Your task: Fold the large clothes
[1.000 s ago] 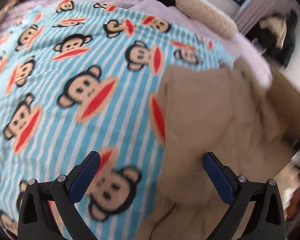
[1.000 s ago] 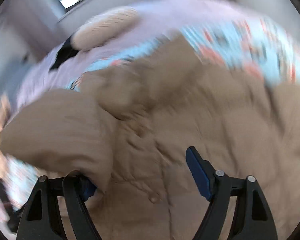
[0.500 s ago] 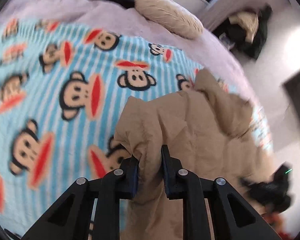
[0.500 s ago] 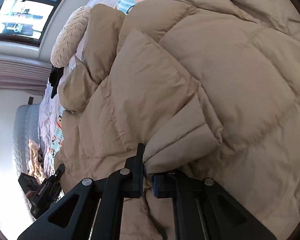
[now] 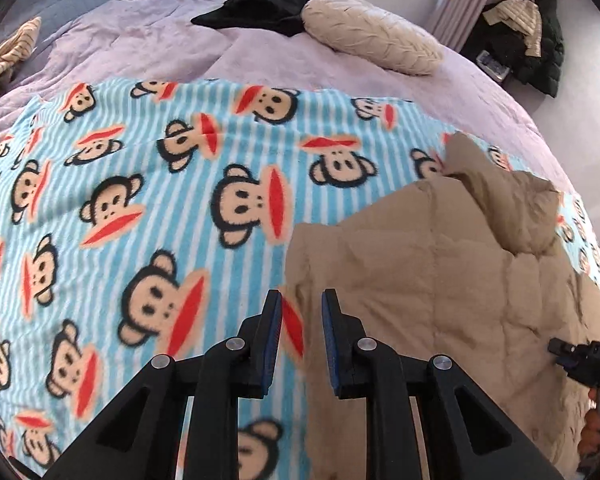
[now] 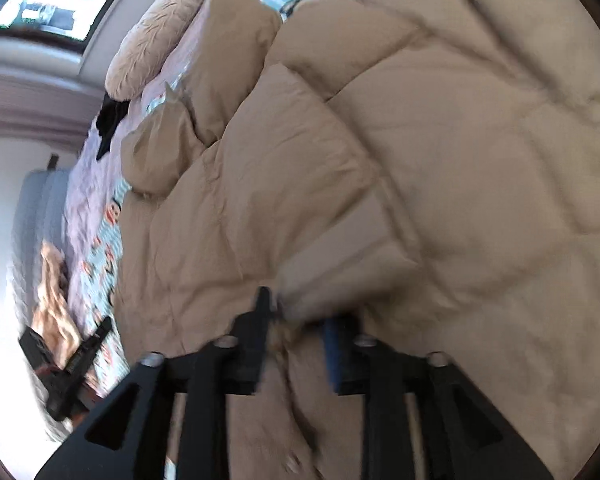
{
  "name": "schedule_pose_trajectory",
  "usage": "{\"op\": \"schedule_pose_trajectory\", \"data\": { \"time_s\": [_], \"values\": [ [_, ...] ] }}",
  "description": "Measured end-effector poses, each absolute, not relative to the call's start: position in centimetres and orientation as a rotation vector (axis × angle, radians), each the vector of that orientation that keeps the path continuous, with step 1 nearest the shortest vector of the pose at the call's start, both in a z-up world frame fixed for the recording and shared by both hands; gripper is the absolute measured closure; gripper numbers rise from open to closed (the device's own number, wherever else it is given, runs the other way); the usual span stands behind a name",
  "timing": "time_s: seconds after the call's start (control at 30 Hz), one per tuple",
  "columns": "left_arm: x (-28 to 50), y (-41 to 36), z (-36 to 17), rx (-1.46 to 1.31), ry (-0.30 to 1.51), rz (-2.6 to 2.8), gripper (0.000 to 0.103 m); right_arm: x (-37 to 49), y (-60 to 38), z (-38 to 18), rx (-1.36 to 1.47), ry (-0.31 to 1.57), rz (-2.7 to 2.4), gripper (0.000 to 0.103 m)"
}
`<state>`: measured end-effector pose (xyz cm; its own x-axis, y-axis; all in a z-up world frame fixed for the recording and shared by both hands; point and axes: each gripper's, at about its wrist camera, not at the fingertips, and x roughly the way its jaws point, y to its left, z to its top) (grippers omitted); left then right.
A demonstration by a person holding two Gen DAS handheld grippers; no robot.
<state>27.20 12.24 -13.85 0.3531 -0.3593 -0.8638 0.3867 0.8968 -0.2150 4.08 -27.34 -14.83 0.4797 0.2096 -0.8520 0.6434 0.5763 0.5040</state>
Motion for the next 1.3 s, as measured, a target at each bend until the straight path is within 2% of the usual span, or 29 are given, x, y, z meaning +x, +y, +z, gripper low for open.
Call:
{"op": "schedule_pose_trajectory", "data": {
  "time_s": [0.03,0.1,0.17,0.2,0.4,0.5,0.67,0.8,0.83,1.07,1.1,1.17,1.2,1.23,1.27,1.3],
  "values": [
    [26.5,12.3,-13.6,0.042,1.108,-0.491,0.081,3.2,-27.5,-14.0,0.932,1.064,-0.334,0.058],
    [25.4,12.0,-13.2,0.064,1.106,-0.514,0.081,1.5,-27.9,-12.5,0.890,1.040,-0.389,0.058],
    [24.3,11.2,-13.1,0.075,1.118,-0.534,0.081,0.6,-28.3,-11.2,0.860,0.996,-0.405,0.072],
    [23.9,10.8,-13.3,0.083,1.124,-0.541,0.081,0.8,-28.3,-10.9,0.845,0.986,-0.396,0.087],
    [22.7,8.1,-17.1,0.149,1.189,-0.464,0.081,4.8,-27.5,-12.9,0.715,1.040,-0.373,0.090],
    [22.3,7.8,-18.9,0.186,1.183,-0.443,0.081,4.3,-27.6,-15.4,0.735,1.070,-0.392,0.095],
    [22.2,7.3,-18.8,0.219,1.182,-0.413,0.081,2.7,-27.9,-15.0,0.760,1.069,-0.395,0.095],
    [21.8,7.4,-17.1,0.211,1.182,-0.390,0.081,0.7,-28.5,-13.9,0.804,1.072,-0.403,0.094],
    [21.4,7.5,-16.5,0.210,1.177,-0.392,0.081,0.2,-28.5,-13.6,0.815,1.067,-0.402,0.089],
    [18.7,7.9,-13.4,0.231,1.172,-0.412,0.081,-2.6,-27.4,-12.2,0.865,1.100,-0.404,0.088],
    [18.2,8.1,-13.0,0.221,1.182,-0.414,0.081,-3.0,-27.1,-12.1,0.875,1.103,-0.404,0.087],
    [17.5,8.4,-12.4,0.190,1.198,-0.425,0.080,-3.6,-26.6,-11.8,0.892,1.105,-0.412,0.075],
    [17.0,8.6,-12.1,0.180,1.201,-0.431,0.060,-4.1,-26.3,-11.7,0.905,1.104,-0.417,0.062],
    [16.6,8.7,-11.7,0.182,1.196,-0.425,0.010,-4.2,-26.2,-11.6,0.916,1.102,-0.419,0.055],
    [16.2,8.7,-11.3,0.186,1.184,-0.412,0.000,-4.6,-25.9,-11.4,0.927,1.101,-0.420,0.055],
    [15.5,8.9,-10.6,0.187,1.144,-0.406,0.001,-4.9,-25.6,-11.2,0.935,1.103,-0.419,0.055]
  ]
}}
